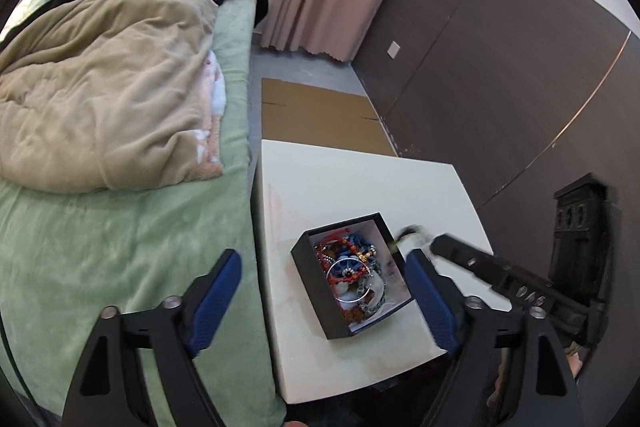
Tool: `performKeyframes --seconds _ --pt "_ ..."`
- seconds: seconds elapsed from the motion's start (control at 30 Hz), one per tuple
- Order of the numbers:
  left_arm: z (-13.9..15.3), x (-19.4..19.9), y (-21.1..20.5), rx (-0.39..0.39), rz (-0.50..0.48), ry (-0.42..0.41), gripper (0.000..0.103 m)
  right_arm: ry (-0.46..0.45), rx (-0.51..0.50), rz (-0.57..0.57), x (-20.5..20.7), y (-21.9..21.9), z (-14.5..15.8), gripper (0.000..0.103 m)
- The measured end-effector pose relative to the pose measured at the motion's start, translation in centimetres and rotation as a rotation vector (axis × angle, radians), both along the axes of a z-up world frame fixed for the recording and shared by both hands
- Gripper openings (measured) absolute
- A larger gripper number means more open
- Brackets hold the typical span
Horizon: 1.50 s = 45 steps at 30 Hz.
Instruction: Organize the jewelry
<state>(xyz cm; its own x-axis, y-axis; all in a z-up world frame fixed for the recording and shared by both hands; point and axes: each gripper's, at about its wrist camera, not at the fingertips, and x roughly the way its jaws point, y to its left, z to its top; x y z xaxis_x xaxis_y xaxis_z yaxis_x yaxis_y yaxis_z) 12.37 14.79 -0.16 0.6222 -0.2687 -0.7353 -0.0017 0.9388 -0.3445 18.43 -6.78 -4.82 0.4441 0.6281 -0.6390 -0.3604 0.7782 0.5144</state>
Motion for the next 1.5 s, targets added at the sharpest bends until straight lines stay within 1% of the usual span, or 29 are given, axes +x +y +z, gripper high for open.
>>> performKeyframes --seconds 0.07,0.1,0.13,0.17,0.23,0.27,0.33,0.37,0.47,0.53,0.57,0.67,0.73,0.83,0.87,0.9,1.07,1.17,1.27,1.4,1.5 --pt "0.3 -0.8 0.1 -0.008 0.009 -0.011 0.095 0.026 -0.030 0.015 -0.3 0.5 -0.2 0.026" --pt "0.5 -1.2 0.1 -0.012 0.014 -0.018 0.095 0.037 -0.029 0.013 -0.5 0.4 -0.1 0.046" --pt "0.7 -1.6 0.0 -0.014 0.018 -0.025 0.095 0.040 -0.018 0.000 -0.8 0.0 0.1 0.063" --pt "1.0 -2.0 -0.1 -0.013 0.020 -0.033 0.096 0.037 -0.007 -0.010 -1.1 -0.5 0.4 0.068" --pt "1.4 -2.9 -0.6 -0.011 0.019 -0.052 0.096 0.006 0.013 -0.028 -2.1 -1.7 1.6 0.070" --pt "1.6 -3.2 -0.8 -0.010 0.017 -0.058 0.096 -0.009 0.008 -0.036 -2.6 -2.1 2.2 0.070" --pt "2.0 -4.1 -1.5 -0.006 0.013 -0.071 0.096 -0.027 0.006 -0.049 -3.2 -2.9 3.1 0.076" --pt "2.2 -4.5 -1.8 -0.002 0.012 -0.079 0.096 -0.035 0.001 -0.059 -3.7 -3.3 3.5 0.077" --pt "2.7 -5.6 -2.9 0.011 0.007 -0.103 0.098 -0.073 -0.031 -0.083 -5.3 -4.7 4.6 0.081" --pt "3.1 -6.3 -3.7 0.019 -0.002 -0.118 0.099 -0.086 -0.035 -0.087 -6.3 -5.7 5.3 0.091" --pt "3.3 -6.7 -4.2 0.025 -0.007 -0.125 0.100 -0.093 -0.037 -0.090 -6.8 -6.2 5.6 0.094" --pt "3.6 -7.7 -5.5 0.041 -0.022 -0.143 0.100 -0.087 -0.051 -0.097 -8.0 -7.6 5.7 0.095" --pt "3.8 -8.3 -6.4 0.053 -0.029 -0.155 0.100 -0.071 -0.082 -0.103 -8.7 -8.6 5.4 0.095" --pt "4.1 -9.3 -7.4 0.074 -0.025 -0.186 0.103 -0.078 -0.102 -0.116 -9.6 -9.7 5.2 0.096" --pt "4.1 -9.7 -7.7 0.085 -0.021 -0.196 0.103 -0.082 -0.109 -0.121 -9.8 -10.2 5.2 0.098" --pt "4.1 -9.9 -8.0 0.093 -0.019 -0.202 0.103 -0.088 -0.119 -0.126 -10.1 -10.6 5.2 0.103" --pt "3.9 -11.2 -9.6 0.156 -0.012 -0.231 0.103 -0.123 -0.144 -0.160 -11.4 -12.6 5.6 0.103" --pt "3.7 -11.7 -10.4 0.176 -0.013 -0.250 0.103 -0.153 -0.179 -0.175 -12.1 -13.5 5.8 0.103" --pt "3.5 -12.2 -11.2 0.207 -0.012 -0.273 0.103 -0.162 -0.196 -0.181 -12.7 -14.1 5.5 0.103" --pt "2.8 -12.7 -12.1 0.247 -0.020 -0.291 0.103 -0.183 -0.255 -0.219 -13.3 -14.3 5.0 0.103" --pt "2.1 -13.3 -12.7 0.284 -0.017 -0.316 0.103 -0.202 -0.267 -0.231 -13.7 -14.4 4.9 0.103"
